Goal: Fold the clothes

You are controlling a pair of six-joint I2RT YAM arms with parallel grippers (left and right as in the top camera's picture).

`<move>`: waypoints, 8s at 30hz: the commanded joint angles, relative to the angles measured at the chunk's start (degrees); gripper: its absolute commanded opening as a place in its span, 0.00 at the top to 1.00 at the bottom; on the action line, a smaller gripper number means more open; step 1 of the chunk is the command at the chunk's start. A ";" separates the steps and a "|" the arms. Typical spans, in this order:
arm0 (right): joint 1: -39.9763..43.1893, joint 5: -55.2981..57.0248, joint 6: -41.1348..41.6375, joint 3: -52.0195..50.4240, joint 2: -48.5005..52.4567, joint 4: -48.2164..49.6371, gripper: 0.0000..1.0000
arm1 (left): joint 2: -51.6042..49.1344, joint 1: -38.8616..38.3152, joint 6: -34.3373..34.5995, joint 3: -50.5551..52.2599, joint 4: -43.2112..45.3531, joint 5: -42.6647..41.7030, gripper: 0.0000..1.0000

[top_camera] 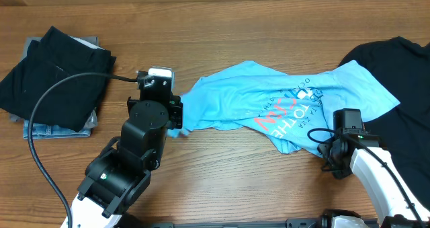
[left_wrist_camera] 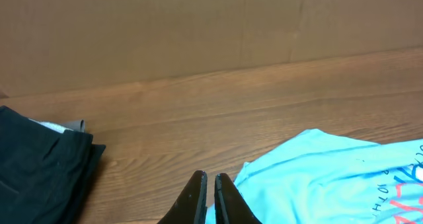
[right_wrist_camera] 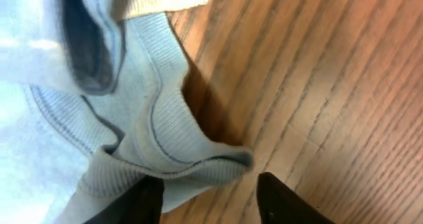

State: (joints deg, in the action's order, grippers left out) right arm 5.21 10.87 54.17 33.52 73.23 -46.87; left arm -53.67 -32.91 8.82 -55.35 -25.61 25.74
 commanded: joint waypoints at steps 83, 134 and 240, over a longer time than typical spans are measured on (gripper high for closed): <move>0.24 -12.85 -18.64 18.73 3.45 31.69 0.96 | -21.33 1.81 24.87 12.02 -12.85 -12.28 0.53; 0.22 -18.05 -40.50 16.11 15.61 7.58 0.52 | -21.33 1.81 26.36 16.63 -9.42 -15.50 0.39; -3.50 -11.37 -38.95 13.38 17.05 10.08 0.96 | -22.43 11.39 24.48 7.96 -14.03 -10.36 0.37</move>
State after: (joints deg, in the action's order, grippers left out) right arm 1.85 -1.23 14.83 45.34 90.39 -36.91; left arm -74.98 -23.44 34.11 -46.57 -39.40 16.32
